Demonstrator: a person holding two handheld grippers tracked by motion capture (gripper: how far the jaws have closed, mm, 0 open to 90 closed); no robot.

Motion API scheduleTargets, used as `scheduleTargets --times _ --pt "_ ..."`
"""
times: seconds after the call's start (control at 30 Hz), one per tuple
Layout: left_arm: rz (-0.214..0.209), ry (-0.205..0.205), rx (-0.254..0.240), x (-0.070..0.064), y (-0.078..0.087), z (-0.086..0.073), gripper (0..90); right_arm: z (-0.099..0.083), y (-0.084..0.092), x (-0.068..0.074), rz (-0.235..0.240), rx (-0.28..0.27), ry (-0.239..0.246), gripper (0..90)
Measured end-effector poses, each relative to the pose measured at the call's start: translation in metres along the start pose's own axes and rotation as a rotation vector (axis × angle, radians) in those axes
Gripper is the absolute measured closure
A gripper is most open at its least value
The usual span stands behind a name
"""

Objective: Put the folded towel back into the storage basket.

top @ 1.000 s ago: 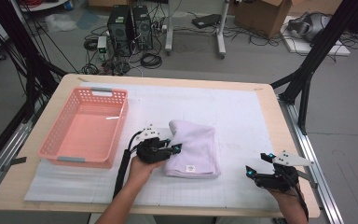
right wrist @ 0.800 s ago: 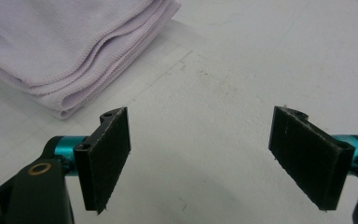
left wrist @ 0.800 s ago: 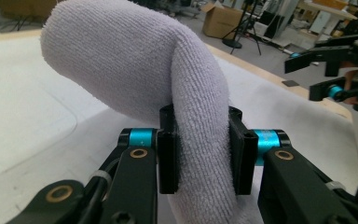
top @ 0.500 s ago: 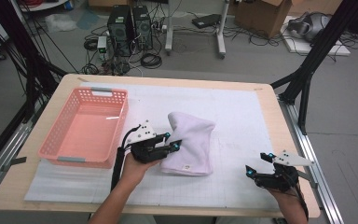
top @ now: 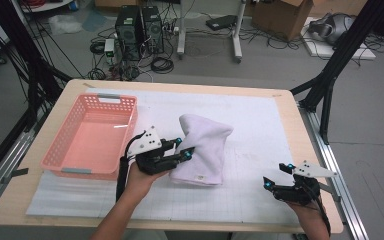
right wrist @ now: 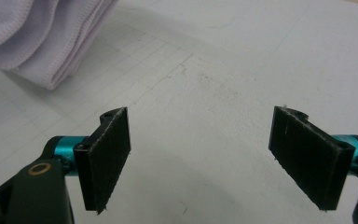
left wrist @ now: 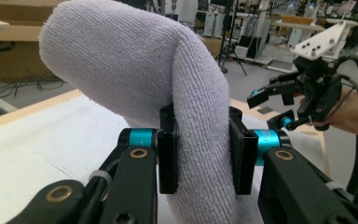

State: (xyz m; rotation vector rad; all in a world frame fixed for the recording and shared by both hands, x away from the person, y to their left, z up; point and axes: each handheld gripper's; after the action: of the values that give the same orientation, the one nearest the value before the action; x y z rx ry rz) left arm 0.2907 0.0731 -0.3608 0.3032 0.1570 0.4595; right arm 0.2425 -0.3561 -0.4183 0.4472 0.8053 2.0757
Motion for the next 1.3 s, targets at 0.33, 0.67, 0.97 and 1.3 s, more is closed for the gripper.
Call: scheduleTargets --times 0.33,0.67,0.97,1.3 --pt "0.005 -0.022 -0.049 -0.002 0.019 0.014 69.8 0.000 0.000 0.000 -0.001 -0.002 -0.001 19.6" --pt "0.022 -0.047 -0.085 0.002 0.043 0.027 69.8 0.001 0.000 0.001 0.000 -0.006 0.004 19.6" --pt "0.048 -0.056 -0.115 0.008 0.072 0.033 69.8 0.001 0.000 0.002 0.001 -0.006 0.002 19.6" --pt "0.095 -0.054 -0.135 0.017 0.099 0.035 69.8 0.002 -0.001 0.002 -0.001 -0.004 0.006 19.6"
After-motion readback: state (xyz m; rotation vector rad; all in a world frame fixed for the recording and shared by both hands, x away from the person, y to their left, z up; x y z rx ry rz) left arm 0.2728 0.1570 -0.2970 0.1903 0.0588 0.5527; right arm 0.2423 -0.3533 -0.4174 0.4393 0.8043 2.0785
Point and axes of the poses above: each handheld gripper's, and its own axes: y roughly backward along the jaws, z roughly out of its top, x roughly to its left, and after that the axes turned 11 degrees about x, right-handed
